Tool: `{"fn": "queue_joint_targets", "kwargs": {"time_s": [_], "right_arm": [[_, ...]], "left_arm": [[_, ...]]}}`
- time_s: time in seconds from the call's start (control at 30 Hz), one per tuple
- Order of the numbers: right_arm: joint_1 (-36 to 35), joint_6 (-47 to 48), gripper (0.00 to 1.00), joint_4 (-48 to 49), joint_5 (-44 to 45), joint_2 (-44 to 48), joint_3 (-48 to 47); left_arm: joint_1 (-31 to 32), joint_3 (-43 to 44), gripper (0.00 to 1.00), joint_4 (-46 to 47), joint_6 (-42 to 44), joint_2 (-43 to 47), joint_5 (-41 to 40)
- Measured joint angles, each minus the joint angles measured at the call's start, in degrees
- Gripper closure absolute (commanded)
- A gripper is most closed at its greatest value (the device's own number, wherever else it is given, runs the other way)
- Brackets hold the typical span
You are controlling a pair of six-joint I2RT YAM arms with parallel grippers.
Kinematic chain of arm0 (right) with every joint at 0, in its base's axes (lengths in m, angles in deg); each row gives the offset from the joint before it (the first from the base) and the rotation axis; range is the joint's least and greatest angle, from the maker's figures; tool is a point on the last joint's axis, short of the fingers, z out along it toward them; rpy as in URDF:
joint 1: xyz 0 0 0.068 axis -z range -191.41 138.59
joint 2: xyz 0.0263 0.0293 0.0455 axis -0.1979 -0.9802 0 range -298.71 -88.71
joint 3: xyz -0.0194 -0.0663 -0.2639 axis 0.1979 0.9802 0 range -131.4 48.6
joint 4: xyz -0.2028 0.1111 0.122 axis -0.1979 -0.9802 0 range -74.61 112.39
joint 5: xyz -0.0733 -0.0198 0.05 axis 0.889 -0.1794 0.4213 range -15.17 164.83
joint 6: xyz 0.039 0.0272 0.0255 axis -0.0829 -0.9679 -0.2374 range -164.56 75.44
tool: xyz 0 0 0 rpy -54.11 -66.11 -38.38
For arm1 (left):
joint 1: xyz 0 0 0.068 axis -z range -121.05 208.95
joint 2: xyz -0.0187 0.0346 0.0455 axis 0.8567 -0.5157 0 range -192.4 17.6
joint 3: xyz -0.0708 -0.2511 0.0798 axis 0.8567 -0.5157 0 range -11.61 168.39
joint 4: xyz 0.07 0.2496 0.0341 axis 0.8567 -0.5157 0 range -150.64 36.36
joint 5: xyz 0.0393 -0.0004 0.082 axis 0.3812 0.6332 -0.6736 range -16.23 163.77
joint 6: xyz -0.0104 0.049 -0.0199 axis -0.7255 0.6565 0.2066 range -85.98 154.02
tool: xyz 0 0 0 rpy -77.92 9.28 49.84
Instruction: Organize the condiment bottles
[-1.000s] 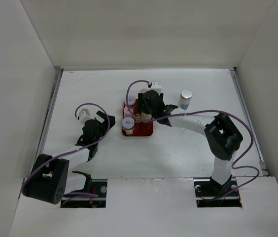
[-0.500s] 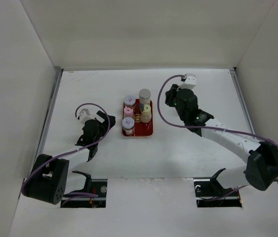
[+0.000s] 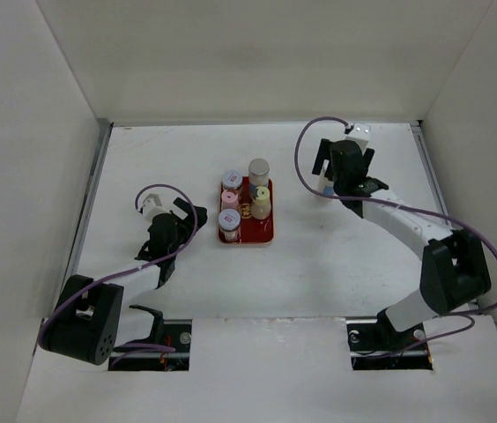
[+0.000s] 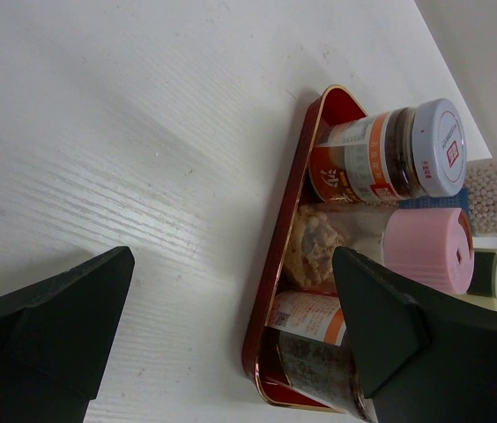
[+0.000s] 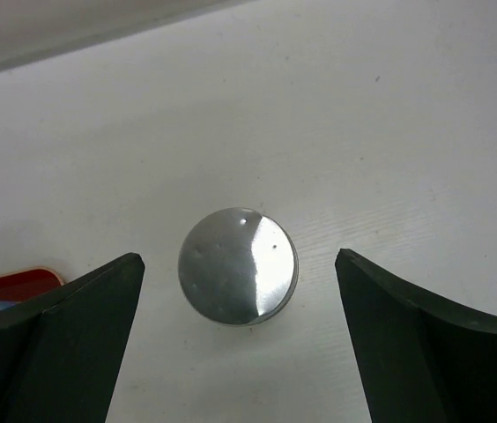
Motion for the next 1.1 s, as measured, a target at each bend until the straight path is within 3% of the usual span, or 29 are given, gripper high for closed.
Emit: {"fn": "queue_joint_targets", "kwargs": {"time_s": [0.13, 0.27, 0.37, 0.53, 0.77, 0.93, 1.1], "right_arm": [[0.7, 0.5, 0.11, -1.8, -0.8, -5.0, -1.8], [1.7, 0.9, 0.43, -2.0, -1.9, -7.5, -2.6], [1.7, 1.4, 0.52, -1.9, -2.1, -7.5, -2.6], [-1.6, 1.6, 0.55, -2.8, -1.4, -0.5, 3.0], [-16.5, -1.2, 0.54, -8.2, -1.5, 15.5, 8.2], [-26.4, -3.2, 0.54, -7.0, -2.2, 12.8, 7.4], [-30.3, -2.8, 0.53, -5.2, -3.0, 4.6, 4.3]], "left_arm": [[0.0, 0.0, 0.00, 0.0, 0.0, 0.0, 0.0], [0.0, 0.0, 0.00, 0.0, 0.0, 0.0, -0.1], [0.0, 0.0, 0.00, 0.0, 0.0, 0.0, -0.1], [-0.1, 0.0, 0.00, 0.0, 0.0, 0.7, -0.2], [0.2, 0.0, 0.00, 0.2, 0.0, 0.7, -0.3], [0.3, 0.0, 0.00, 0.2, 0.0, 0.4, -0.3], [0.2, 0.0, 0.00, 0.1, 0.0, 1.2, -0.6]]}}
